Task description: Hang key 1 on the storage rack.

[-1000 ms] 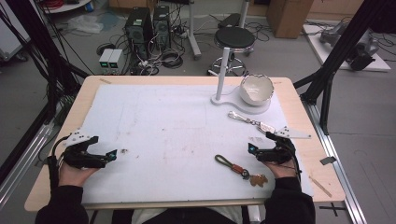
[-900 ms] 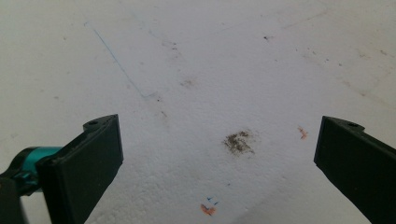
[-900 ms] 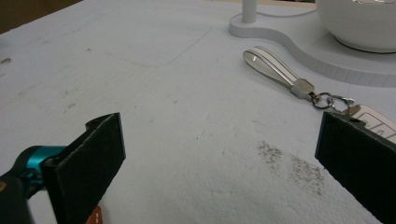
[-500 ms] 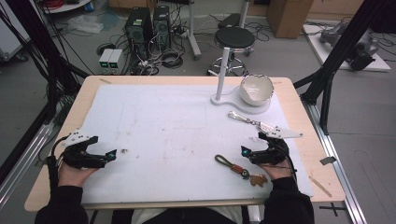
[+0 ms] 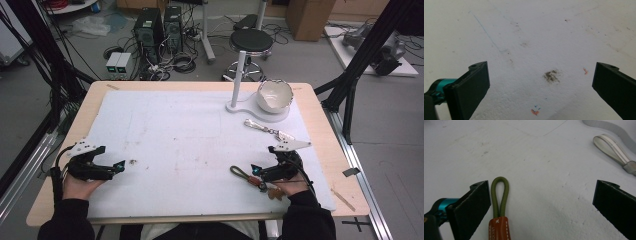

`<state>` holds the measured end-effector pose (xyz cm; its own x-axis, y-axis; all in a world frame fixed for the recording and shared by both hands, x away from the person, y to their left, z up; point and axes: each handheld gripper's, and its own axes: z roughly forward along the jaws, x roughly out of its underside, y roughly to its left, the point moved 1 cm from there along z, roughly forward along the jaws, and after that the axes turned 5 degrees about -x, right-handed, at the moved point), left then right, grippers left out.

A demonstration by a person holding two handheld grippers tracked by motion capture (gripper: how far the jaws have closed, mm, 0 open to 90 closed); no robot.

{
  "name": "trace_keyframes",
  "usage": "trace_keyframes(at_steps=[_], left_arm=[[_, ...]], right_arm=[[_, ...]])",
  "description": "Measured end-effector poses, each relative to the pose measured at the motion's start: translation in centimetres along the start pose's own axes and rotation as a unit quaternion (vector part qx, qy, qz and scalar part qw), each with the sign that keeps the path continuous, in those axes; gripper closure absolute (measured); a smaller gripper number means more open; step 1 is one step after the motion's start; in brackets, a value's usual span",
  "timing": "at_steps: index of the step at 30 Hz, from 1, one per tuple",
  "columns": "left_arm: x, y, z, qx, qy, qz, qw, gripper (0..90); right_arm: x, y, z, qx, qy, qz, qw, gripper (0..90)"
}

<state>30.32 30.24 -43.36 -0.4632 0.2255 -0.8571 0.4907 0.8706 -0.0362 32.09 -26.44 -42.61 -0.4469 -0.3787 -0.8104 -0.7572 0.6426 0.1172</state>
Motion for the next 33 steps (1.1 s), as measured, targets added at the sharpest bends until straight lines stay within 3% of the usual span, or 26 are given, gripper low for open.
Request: trace_keyframes(at_steps=[11, 14, 16, 20, 22, 33], left_arm=[[0.0, 0.0, 0.0, 0.001, 0.002, 0.0, 1.0, 1.7], [0.0, 0.0, 0.0, 0.001, 0.001, 0.0, 1.0, 1.7], [0.0, 0.0, 0.0, 0.002, 0.002, -0.002, 1.0, 1.7], [0.0, 0.0, 0.0, 0.002, 0.005, 0.002, 1.0, 1.7], [0.0, 0.0, 0.1, 0.002, 0.004, 0.0, 1.0, 1.7], [0.1, 0.0, 0.2, 0.006, 0.011, 0.006, 0.9999, 1.7]], right_arm=[[0.1, 1.1, 0.9, -0.027, 0.058, -0.022, 0.9977, 0.7], [0.2, 1.3, 1.2, -0.036, 0.077, -0.031, 0.9959, 0.9], [0.3, 1.7, 1.4, -0.052, 0.098, -0.043, 0.9929, 4.5], [0.4, 1.9, 1.6, -0.059, 0.113, -0.05, 0.9906, 6.8], [0.4, 2.1, 1.6, -0.081, 0.136, -0.054, 0.986, 18.3], [0.5, 2.4, 1.4, -0.104, 0.165, -0.057, 0.9791, 40.3]])
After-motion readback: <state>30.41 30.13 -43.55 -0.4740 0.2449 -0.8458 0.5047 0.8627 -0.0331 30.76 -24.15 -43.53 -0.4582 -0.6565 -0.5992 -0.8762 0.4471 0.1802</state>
